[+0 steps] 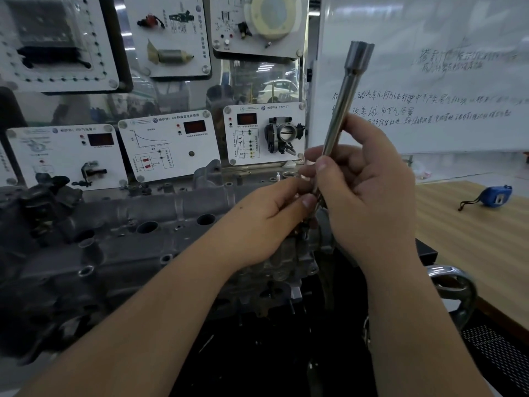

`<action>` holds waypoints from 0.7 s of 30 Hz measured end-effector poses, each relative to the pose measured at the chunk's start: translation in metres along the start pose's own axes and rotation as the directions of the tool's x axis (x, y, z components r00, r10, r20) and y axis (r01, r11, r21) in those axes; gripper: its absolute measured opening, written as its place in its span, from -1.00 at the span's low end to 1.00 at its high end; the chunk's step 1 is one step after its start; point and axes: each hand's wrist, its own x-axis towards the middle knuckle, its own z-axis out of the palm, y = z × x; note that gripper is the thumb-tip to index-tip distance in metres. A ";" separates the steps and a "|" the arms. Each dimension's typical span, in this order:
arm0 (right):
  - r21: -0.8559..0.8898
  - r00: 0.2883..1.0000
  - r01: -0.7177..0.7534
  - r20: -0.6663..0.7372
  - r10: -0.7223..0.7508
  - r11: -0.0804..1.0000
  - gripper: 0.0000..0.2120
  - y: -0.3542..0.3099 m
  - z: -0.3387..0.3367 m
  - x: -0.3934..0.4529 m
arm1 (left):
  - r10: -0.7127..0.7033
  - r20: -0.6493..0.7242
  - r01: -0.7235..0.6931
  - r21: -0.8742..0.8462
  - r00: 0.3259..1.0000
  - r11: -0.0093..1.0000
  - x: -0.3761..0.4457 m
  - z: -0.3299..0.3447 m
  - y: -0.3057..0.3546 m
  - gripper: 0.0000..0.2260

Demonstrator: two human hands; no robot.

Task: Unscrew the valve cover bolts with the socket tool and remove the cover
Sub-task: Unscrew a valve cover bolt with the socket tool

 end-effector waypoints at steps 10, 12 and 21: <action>-0.123 0.998 0.058 0.031 -0.055 0.991 -0.66 0.004 -0.001 0.000 | -0.021 -0.008 0.021 -0.022 1.000 1.000 0.001 -0.001 -0.001 -0.80; -0.106 0.997 0.063 0.052 -0.057 0.992 -0.68 0.000 0.000 0.000 | -0.024 0.008 0.025 -0.024 1.000 0.999 0.001 -0.003 -0.001 -0.81; -0.234 0.998 0.054 -0.021 -0.060 0.971 -0.94 -0.002 0.002 -0.001 | -0.039 0.021 0.040 -0.068 0.999 0.997 0.001 0.001 0.001 -0.89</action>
